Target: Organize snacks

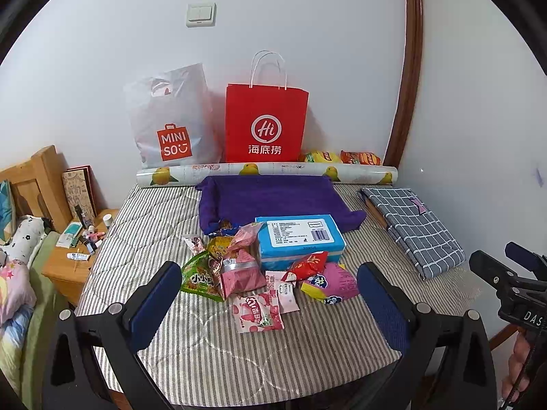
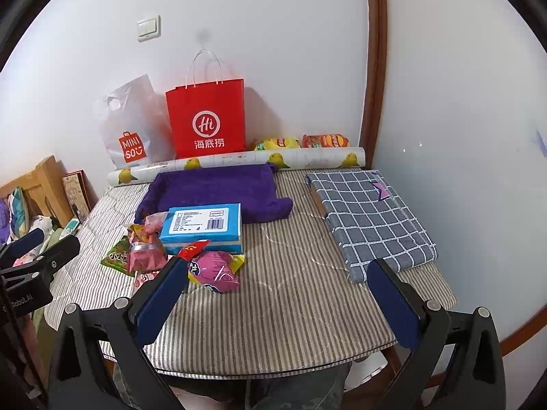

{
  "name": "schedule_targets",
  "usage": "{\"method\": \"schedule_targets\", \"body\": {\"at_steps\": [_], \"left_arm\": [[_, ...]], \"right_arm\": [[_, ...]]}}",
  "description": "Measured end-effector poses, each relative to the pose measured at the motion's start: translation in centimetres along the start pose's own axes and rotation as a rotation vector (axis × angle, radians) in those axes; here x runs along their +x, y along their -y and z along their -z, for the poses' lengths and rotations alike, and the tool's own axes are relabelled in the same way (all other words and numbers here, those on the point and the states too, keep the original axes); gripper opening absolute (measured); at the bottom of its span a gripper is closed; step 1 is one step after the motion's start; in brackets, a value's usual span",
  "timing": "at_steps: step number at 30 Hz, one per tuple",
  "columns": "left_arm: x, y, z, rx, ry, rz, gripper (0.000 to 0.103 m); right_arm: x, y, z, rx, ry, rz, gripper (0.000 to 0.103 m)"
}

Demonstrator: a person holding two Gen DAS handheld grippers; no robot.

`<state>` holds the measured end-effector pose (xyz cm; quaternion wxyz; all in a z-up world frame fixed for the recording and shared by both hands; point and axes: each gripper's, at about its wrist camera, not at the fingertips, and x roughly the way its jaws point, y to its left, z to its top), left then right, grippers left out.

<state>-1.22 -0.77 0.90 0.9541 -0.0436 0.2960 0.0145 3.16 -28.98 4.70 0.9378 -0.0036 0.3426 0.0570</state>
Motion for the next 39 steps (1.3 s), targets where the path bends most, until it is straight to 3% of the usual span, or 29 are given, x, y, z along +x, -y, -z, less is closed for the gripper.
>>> {"method": "schedule_targets", "body": {"at_steps": [39], "left_arm": [[-0.7,-0.9,0.1,-0.015,0.018,0.005,0.103]], "right_arm": [[-0.2,-1.1,0.4,-0.013,-0.001,-0.014,0.103]]}}
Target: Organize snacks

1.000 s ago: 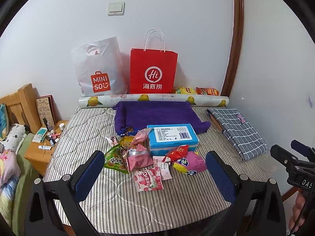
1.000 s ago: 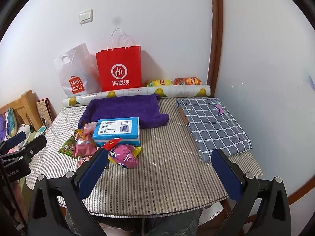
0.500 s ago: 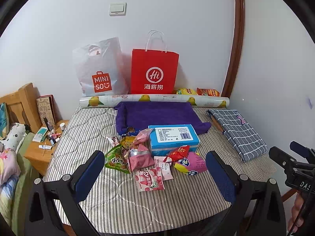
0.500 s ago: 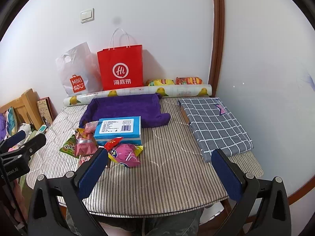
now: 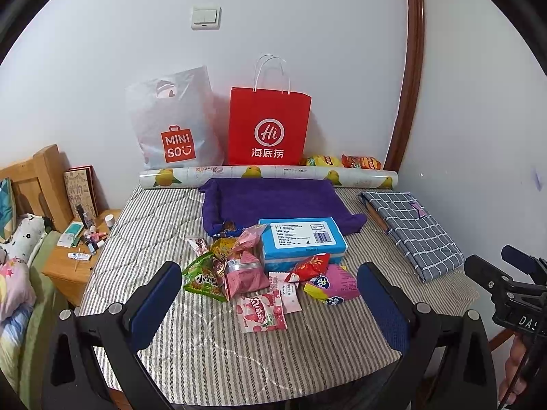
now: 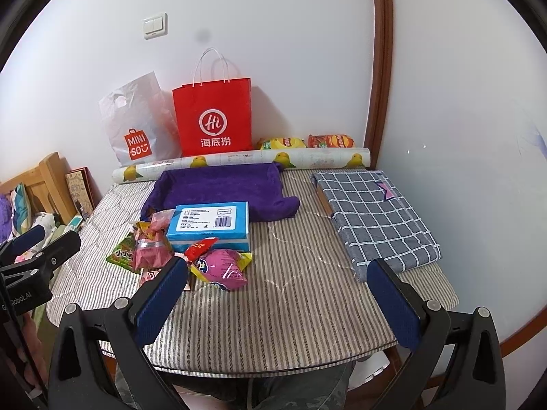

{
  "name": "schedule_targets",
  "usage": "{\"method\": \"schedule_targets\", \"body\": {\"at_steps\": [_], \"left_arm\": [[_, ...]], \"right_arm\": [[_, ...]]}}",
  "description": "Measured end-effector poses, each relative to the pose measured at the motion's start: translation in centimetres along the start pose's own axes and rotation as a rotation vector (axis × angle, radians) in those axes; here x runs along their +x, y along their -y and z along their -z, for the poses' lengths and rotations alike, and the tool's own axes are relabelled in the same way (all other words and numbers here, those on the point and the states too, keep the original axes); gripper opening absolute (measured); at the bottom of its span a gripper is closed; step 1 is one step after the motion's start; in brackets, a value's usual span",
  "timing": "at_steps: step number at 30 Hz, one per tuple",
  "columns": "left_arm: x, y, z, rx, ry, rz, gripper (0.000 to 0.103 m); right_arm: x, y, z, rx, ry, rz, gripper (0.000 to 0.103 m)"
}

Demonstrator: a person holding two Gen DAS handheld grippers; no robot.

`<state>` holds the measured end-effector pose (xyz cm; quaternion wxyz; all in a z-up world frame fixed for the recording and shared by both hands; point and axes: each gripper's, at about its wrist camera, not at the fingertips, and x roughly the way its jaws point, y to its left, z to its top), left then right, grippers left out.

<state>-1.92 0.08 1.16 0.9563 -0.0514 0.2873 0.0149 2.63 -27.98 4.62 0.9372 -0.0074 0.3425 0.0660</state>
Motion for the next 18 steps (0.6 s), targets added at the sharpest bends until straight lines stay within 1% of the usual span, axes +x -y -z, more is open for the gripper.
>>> {"method": "schedule_targets", "body": {"at_steps": [18], "left_arm": [[-0.12,-0.23,0.17,-0.003,0.006,0.000,0.103]], "right_arm": [[-0.04,-0.39,0.18,-0.002,-0.001,-0.006,0.103]]}}
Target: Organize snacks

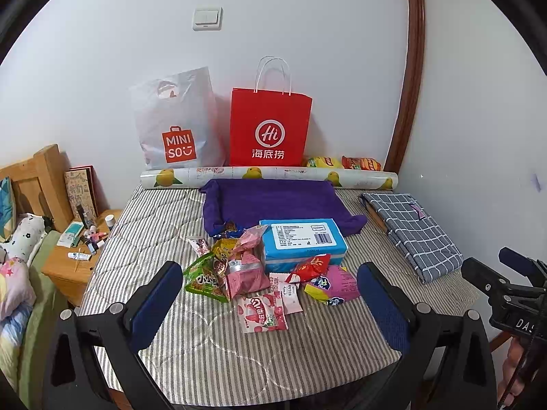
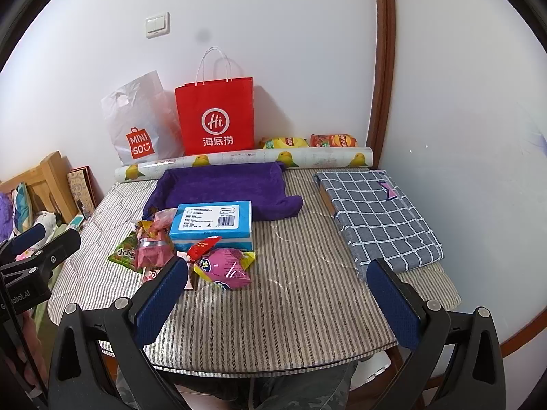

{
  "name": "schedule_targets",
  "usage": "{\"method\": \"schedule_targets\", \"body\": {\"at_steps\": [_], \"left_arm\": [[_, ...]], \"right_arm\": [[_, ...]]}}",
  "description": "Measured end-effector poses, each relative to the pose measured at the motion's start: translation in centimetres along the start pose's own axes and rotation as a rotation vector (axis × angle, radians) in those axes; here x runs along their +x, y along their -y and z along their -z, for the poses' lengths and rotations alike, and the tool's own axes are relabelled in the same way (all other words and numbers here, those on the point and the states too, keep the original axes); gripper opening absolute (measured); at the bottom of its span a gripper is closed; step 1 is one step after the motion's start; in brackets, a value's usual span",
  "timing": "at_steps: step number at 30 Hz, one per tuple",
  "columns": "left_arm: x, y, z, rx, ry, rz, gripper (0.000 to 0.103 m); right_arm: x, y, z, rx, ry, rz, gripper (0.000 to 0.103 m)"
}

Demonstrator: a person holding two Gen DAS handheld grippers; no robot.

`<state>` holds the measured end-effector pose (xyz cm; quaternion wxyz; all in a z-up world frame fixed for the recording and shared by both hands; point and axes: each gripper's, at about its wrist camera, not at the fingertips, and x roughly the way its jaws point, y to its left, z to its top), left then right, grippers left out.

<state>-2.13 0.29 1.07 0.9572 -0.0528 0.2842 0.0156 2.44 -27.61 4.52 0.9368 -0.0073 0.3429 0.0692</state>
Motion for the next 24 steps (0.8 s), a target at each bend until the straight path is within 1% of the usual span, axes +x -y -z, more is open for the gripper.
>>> {"method": "schedule_targets", "body": {"at_steps": [12,19,22,24], "left_arm": [[0.4,0.1,-0.2,0.009,-0.002,0.002,0.103],[2.1,-0.4,-0.1,-0.008,-0.028,0.000,0.103],[3.0,-0.8,0.0,-0.008,-0.035,-0.002,0.103],[3.7,-1.1,0.1,-0.013,-0.041,0.000,0.102]], "right_arm": [[0.9,-0.4,0.0,-0.004,-0.010,-0.007,0.103],[2.3,-1.1,0.1,-0.016,-0.025,-0.020,0.103],[3.4,-1.3,0.1,-0.003,-0.043,-0.061,0.103],[4.3,-1.4,0.1,0.005,-0.056,-0.063,0.103]]}}
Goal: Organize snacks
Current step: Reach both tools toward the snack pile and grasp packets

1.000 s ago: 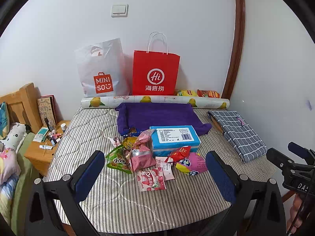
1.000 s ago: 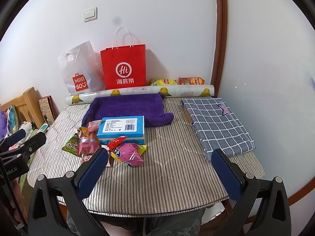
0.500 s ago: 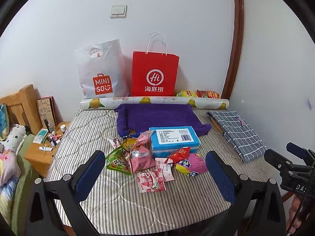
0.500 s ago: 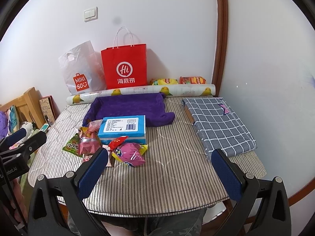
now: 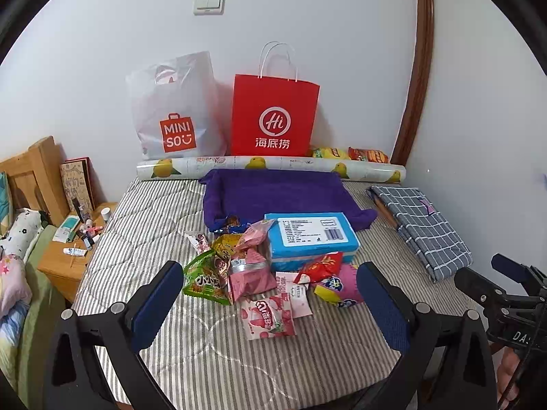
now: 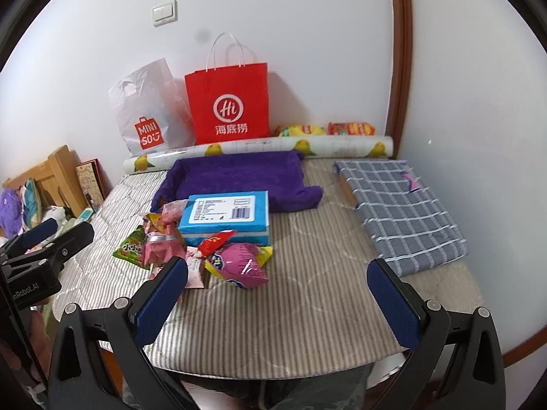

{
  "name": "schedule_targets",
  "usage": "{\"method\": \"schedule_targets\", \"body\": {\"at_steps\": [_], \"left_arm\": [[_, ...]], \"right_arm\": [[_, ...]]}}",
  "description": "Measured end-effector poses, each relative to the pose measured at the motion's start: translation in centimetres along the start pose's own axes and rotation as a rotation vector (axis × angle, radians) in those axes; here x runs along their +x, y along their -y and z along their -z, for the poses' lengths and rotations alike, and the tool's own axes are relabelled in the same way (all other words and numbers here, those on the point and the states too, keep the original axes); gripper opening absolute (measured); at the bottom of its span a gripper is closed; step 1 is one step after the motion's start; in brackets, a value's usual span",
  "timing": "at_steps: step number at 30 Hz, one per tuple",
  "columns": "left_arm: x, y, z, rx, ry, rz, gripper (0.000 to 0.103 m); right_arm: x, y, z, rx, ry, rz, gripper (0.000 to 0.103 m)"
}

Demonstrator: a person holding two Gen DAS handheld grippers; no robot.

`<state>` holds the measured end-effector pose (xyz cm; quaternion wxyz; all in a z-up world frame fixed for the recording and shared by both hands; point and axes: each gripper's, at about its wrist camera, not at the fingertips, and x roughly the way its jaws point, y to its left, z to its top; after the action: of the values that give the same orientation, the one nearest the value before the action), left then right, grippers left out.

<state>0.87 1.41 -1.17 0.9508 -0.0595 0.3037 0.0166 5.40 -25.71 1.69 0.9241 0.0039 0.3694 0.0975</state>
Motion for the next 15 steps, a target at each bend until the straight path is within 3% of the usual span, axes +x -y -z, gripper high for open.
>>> {"method": "schedule_targets", "body": {"at_steps": [4,10,15], "left_arm": [[1.7,-0.8,0.1,-0.021,-0.015,0.004,0.102],[4.4,-1.7,0.5,-0.042,-0.042,-0.003,0.102],[6.9,-2.4,0.8,-0.058,-0.077,-0.012,0.102]], "right_arm": [[2.5,0.0,-0.1,-0.007,-0.069,0.018,0.103],[6.1,0.0,0.4,-0.051,-0.076,0.051,0.103],[9.0,-0.5,0.6,-0.075,-0.105,0.008,0.103]]}}
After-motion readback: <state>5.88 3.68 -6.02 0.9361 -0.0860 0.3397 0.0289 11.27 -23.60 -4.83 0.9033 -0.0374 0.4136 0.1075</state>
